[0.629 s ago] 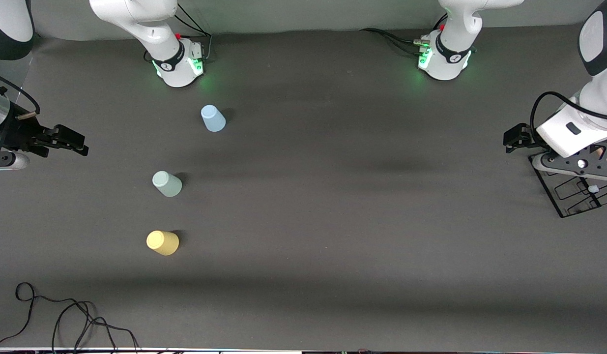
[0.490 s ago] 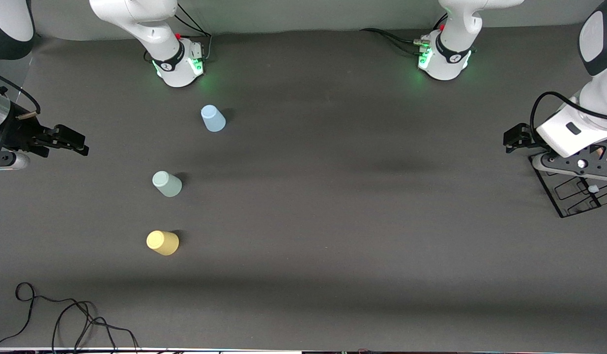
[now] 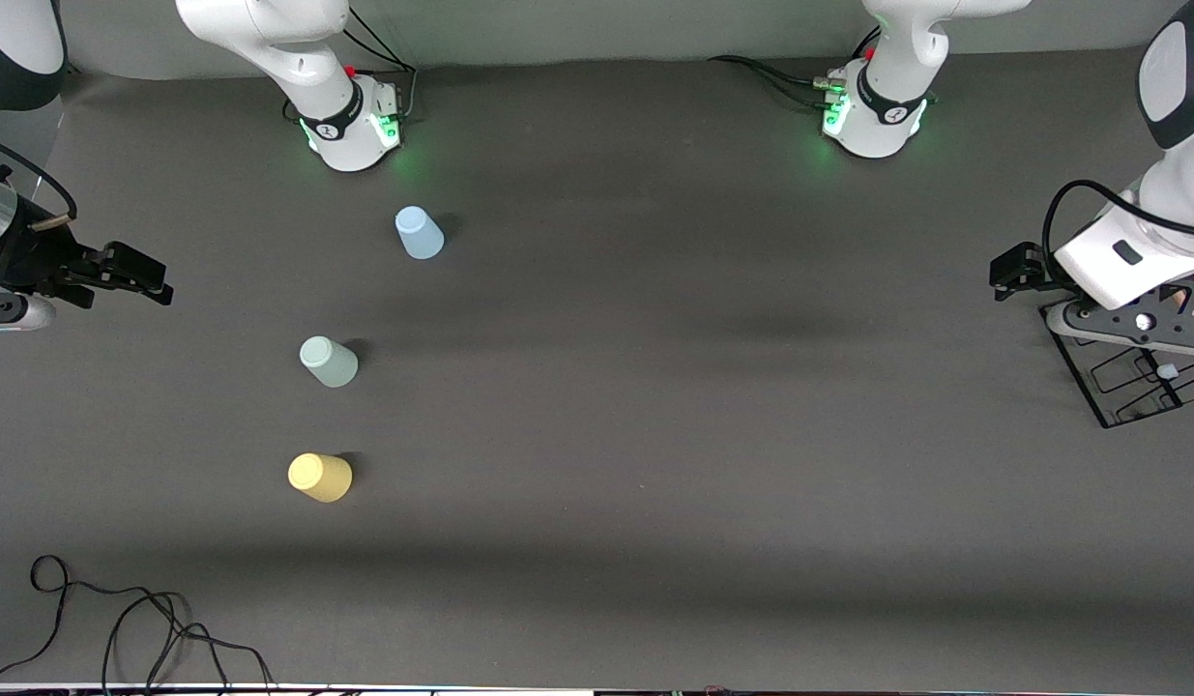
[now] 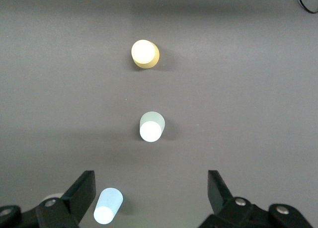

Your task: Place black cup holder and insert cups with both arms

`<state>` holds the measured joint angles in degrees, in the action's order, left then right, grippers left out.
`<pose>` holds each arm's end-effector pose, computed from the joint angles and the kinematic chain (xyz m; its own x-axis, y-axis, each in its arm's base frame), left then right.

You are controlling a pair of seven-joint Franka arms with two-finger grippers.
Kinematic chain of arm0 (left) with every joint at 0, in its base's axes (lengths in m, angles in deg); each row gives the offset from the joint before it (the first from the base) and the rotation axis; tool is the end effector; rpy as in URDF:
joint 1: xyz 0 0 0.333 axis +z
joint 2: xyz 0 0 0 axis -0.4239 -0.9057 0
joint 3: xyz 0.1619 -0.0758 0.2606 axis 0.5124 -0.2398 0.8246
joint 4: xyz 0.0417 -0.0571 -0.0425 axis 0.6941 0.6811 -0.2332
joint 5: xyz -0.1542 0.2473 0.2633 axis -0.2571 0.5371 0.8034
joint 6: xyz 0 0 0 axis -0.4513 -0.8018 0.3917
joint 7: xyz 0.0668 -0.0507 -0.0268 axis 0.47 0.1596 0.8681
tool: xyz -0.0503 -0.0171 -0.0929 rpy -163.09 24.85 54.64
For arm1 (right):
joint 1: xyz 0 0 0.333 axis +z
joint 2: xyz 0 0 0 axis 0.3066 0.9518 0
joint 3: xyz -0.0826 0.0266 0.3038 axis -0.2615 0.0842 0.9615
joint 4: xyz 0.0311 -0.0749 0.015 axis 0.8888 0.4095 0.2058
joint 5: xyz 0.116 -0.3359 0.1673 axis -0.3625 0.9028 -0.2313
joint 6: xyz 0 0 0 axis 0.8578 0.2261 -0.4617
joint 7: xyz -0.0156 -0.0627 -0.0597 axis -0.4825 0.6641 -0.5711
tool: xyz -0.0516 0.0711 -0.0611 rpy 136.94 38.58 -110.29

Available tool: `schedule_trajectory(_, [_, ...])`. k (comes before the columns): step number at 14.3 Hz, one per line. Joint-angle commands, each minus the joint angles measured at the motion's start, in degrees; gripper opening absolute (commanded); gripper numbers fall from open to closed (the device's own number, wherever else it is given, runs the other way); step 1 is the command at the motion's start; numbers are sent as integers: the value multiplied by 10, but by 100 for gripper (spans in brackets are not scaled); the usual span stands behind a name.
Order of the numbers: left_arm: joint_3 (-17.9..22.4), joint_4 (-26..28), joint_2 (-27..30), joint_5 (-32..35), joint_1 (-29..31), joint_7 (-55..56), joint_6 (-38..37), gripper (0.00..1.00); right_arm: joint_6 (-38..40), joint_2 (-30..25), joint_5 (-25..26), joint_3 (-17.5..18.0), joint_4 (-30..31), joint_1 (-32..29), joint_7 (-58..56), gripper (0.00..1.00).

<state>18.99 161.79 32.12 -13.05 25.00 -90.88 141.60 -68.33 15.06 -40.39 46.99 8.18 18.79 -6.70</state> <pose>0.5642 -0.0439 0.5614 0.9727 -0.2131 -0.0917 -0.2199 -0.9728 -0.0727 0.5527 -0.0061 0.5949 0.9998 -0.0039 -0.0182 -0.0039 -1.0000 0.0021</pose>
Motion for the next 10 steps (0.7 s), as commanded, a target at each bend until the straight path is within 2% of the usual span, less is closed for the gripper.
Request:
schedule_trajectory(1, [1,-4,3,-5,-1,2,-7,100,7,-7,-6,-6,-5,1,-4,100])
schedule_trajectory(10, [1,-4,3,-5,-1,2,-8,100,7,-7,-3,-7,-4,1,-9,100])
